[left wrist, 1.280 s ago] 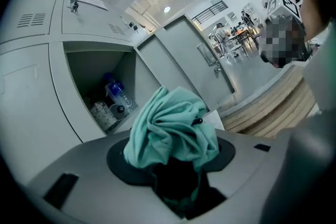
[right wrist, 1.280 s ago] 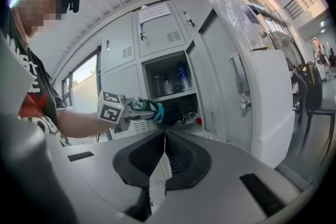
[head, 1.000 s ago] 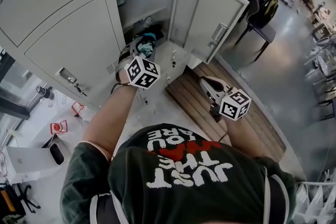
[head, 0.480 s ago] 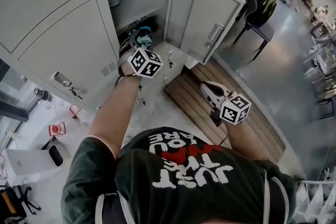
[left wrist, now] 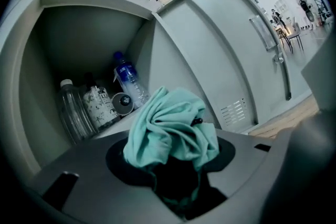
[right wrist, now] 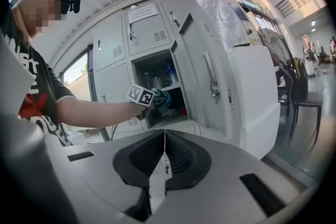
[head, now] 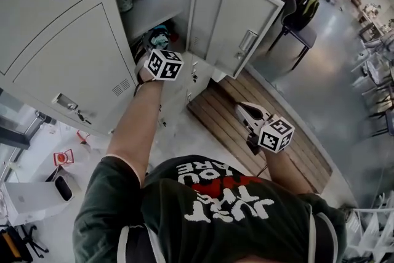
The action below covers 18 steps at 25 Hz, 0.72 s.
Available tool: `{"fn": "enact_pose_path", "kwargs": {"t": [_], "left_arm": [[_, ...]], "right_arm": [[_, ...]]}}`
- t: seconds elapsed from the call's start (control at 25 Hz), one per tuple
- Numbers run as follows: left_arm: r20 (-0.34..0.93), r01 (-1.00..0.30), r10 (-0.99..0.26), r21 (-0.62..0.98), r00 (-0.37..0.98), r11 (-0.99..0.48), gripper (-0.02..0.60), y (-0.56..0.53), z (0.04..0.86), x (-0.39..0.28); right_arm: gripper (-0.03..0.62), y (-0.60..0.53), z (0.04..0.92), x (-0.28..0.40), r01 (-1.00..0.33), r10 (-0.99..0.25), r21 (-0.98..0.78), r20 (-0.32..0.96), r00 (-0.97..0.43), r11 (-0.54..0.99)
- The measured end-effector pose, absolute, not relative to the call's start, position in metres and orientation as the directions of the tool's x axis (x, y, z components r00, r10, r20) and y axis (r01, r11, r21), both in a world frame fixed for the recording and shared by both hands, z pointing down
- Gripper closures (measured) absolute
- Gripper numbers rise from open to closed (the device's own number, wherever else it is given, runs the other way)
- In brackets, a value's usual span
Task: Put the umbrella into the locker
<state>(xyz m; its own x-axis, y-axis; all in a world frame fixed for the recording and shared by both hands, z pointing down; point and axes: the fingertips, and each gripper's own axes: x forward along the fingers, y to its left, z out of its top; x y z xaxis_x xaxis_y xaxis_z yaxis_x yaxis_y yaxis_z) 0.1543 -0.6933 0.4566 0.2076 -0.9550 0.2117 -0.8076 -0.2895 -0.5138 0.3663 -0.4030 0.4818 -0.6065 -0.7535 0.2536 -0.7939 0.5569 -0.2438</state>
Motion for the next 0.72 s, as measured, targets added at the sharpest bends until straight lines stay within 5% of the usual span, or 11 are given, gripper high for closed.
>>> {"fn": "enact_pose_path", "kwargs": {"t": [0.72], "left_arm": [[0.178,-0.847,-0.969,-0.475,0.174,-0.239,0.357,-0.748,0.488,0.142]], "right_arm": [[0.559,-0.407,0.494,0.381,-0.827,-0.771,-0.262,0.303,-0.561,0.498]]}}
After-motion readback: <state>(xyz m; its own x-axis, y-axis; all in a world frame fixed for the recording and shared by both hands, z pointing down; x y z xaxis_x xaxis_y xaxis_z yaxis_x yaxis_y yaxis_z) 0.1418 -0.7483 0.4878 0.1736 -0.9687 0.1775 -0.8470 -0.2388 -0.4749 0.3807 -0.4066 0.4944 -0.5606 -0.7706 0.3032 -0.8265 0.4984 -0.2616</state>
